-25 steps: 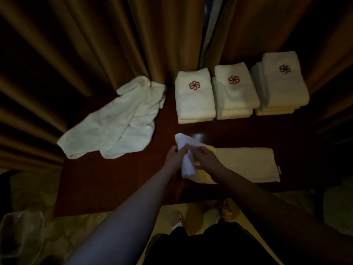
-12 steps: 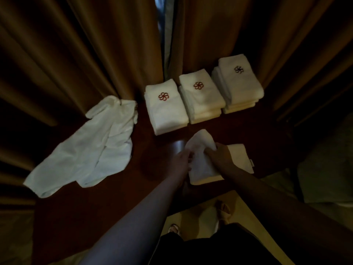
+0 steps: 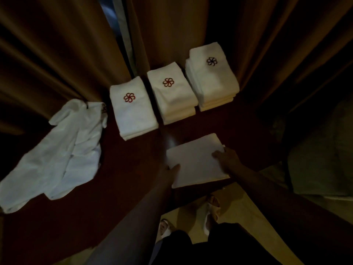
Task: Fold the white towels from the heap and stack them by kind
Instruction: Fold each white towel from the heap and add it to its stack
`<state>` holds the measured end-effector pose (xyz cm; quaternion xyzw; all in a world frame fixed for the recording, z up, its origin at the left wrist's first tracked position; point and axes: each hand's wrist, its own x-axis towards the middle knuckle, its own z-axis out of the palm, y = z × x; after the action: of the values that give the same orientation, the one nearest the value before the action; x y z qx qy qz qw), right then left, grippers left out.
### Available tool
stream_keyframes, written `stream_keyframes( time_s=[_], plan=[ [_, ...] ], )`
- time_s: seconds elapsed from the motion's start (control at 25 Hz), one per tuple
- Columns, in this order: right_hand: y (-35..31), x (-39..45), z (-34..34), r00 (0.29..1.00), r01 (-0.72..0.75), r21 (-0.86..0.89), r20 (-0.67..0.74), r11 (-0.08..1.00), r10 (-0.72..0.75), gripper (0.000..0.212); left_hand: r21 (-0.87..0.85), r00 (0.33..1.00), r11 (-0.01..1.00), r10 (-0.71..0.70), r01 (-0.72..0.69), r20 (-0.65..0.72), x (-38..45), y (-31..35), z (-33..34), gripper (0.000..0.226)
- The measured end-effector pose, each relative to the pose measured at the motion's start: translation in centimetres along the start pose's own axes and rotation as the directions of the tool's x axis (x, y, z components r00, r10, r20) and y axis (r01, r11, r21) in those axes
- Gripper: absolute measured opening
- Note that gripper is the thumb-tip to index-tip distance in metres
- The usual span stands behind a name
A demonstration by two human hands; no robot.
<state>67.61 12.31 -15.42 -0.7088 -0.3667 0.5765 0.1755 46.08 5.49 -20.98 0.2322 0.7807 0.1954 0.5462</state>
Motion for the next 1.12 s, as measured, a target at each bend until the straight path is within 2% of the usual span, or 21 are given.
stream_keyframes(
  time_s=[0.12, 0.2, 0.32, 0.44, 0.56, 0.72, 0.8, 0.88, 0.96, 1.0, 1.04, 1.08, 1.12],
  plan=[
    [2.5, 2.2, -1.7, 0.999, -0.040, -0.147, 0.009, 0.988, 0.042, 0.053, -0.012, 0.998, 0.999, 0.049, -0.050, -0.048, 1.0, -0.3, 2.1, 0.078],
    [3.7, 3.7, -2.4, 0.999, -0.043, -0.263, -0.004, 0.964, 0.043, 0.056, 0.003, 0.991, 0.997, 0.077, -0.077, -0.113, 1.2, 0.2, 2.8, 0.082],
    [4.4, 4.8, -2.6, 0.998, -0.053, -0.358, -0.039, 0.932, 0.042, 0.058, -0.088, 0.988, 0.994, 0.049, -0.062, -0.147, 1.2, 1.1, 3.7, 0.074],
    [5.2, 5.5, -2.3, 0.997, -0.057, -0.504, -0.070, 0.862, 0.025, 0.061, -0.178, 0.984, 0.984, -0.049, 0.019, -0.171, 1.4, 1.5, 4.5, 0.070],
    [5.2, 6.0, -2.4, 0.997, -0.070, -0.539, -0.070, 0.839, 0.038, 0.060, -0.232, 0.980, 0.967, -0.139, 0.103, -0.145, 1.3, 1.8, 4.9, 0.062],
    [5.0, 6.8, -3.4, 1.000, -0.018, -0.519, 0.004, 0.854, 0.024, 0.061, -0.285, 0.985, 0.950, -0.157, 0.130, -0.075, 1.4, 1.6, 4.3, 0.059],
    [4.7, 6.6, -3.8, 0.998, -0.018, -0.522, 0.037, 0.853, 0.044, 0.060, -0.305, 0.992, 0.948, -0.114, 0.093, -0.050, 0.7, 1.6, 4.0, 0.051],
    [4.1, 5.8, -3.6, 0.999, -0.023, -0.546, 0.025, 0.838, 0.044, 0.060, -0.311, 0.997, 0.950, -0.056, 0.036, -0.056, -0.2, 1.9, 3.3, 0.054],
    [3.1, 4.3, -2.7, 0.998, 0.030, -0.588, -0.032, 0.808, -0.060, 0.053, -0.252, 0.993, 0.963, 0.077, -0.096, -0.084, -1.5, 2.7, 2.2, 0.052],
    [2.3, 3.2, -2.1, 0.992, 0.056, -0.584, -0.063, 0.810, -0.113, 0.047, -0.162, 0.977, 0.966, 0.186, -0.201, -0.100, -2.3, 3.4, 1.5, 0.053],
    [1.2, 2.2, -1.3, 0.990, 0.059, -0.507, -0.079, 0.860, -0.115, 0.042, -0.045, 0.948, 0.951, 0.301, -0.307, -0.106, -3.0, 3.9, 0.7, 0.057],
    [-0.1, 1.0, -0.5, 0.998, 0.009, -0.328, -0.051, 0.945, -0.027, 0.041, 0.082, 0.905, 0.910, 0.414, -0.407, -0.100, -3.8, 4.4, -0.2, 0.063],
    [-1.6, -0.3, 0.5, 0.992, -0.109, -0.084, 0.059, 0.990, 0.114, 0.043, 0.202, 0.854, 0.847, 0.515, -0.492, -0.079, -4.7, 4.9, -1.3, 0.068]
  ],
)
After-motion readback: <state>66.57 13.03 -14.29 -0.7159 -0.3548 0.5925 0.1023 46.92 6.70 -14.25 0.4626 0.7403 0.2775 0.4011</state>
